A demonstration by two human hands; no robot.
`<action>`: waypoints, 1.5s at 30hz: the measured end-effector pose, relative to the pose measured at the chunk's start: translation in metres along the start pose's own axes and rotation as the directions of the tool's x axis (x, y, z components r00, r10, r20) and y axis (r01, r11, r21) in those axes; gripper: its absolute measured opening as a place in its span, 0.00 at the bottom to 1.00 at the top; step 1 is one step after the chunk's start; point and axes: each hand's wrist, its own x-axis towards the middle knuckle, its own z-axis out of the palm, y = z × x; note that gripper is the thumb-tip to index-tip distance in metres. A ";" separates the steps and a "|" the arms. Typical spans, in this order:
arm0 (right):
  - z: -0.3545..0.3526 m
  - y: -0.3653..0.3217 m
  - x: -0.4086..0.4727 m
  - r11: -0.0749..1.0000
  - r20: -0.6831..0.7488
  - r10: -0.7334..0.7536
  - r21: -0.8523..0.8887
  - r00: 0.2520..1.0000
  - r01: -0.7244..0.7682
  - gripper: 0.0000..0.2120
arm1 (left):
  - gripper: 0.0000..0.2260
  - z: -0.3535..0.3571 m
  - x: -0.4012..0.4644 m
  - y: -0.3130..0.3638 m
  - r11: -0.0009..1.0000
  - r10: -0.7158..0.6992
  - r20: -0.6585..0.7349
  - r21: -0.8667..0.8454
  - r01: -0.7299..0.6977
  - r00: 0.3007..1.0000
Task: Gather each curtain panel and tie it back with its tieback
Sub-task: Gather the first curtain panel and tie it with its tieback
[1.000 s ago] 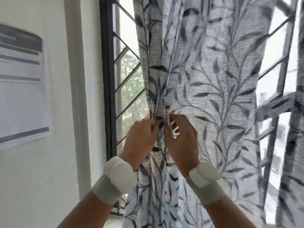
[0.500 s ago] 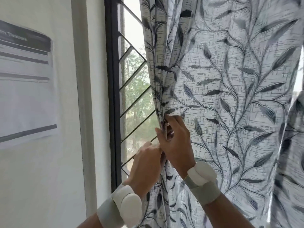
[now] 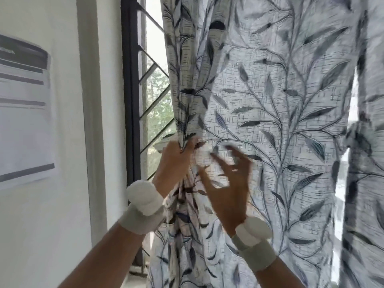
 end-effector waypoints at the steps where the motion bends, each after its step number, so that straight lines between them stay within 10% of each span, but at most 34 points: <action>1: -0.007 0.010 0.006 0.996 -0.146 0.049 -0.069 0.988 -0.059 0.24 | 0.21 -0.003 -0.001 -0.002 0.998 -0.005 0.039 -0.058 0.007 0.999; 3: -0.018 0.023 0.020 0.965 -0.229 0.233 -0.064 0.945 -0.253 0.41 | 0.13 -0.006 -0.004 0.000 0.977 0.002 0.115 -0.212 0.022 0.993; 6: -0.016 0.026 0.039 0.799 0.156 0.548 0.191 0.822 -0.570 0.53 | 0.07 -0.002 -0.004 0.004 0.936 -0.046 0.201 -0.334 0.112 0.979; 9: -0.009 0.028 0.061 0.468 0.533 0.536 0.457 0.654 -0.757 0.50 | 0.17 -0.001 -0.001 -0.003 0.919 -0.128 0.233 -0.338 0.204 0.964; 11: -0.006 0.027 0.065 0.428 0.556 0.487 0.521 0.674 -0.738 0.35 | 0.28 -0.002 0.001 -0.005 0.909 -0.155 0.228 -0.348 0.229 0.961; 14: -0.001 0.017 0.055 0.610 0.241 0.519 0.569 0.820 -0.552 0.12 | 0.20 -0.001 -0.001 -0.003 0.955 -0.115 0.183 -0.249 0.159 0.976; 17: -0.002 0.015 0.043 0.936 -0.139 0.336 0.155 0.931 -0.315 0.10 | 0.17 0.001 -0.007 -0.004 0.997 0.011 0.107 -0.072 -0.004 0.994; 22: -0.010 0.017 0.029 0.992 -0.237 0.071 -0.087 0.969 -0.094 0.03 | 0.21 0.000 -0.016 0.002 0.977 0.136 -0.001 0.167 -0.134 0.991; 29: -0.016 -0.012 0.020 0.983 0.060 0.185 -0.012 0.981 -0.184 0.07 | 0.14 0.005 -0.028 0.014 0.824 0.188 -0.075 0.554 -0.116 0.979; 45: -0.005 -0.022 0.005 0.985 0.361 0.146 0.033 0.921 -0.169 0.12 | 0.07 0.013 -0.068 -0.010 0.837 0.102 0.232 0.506 -0.209 0.967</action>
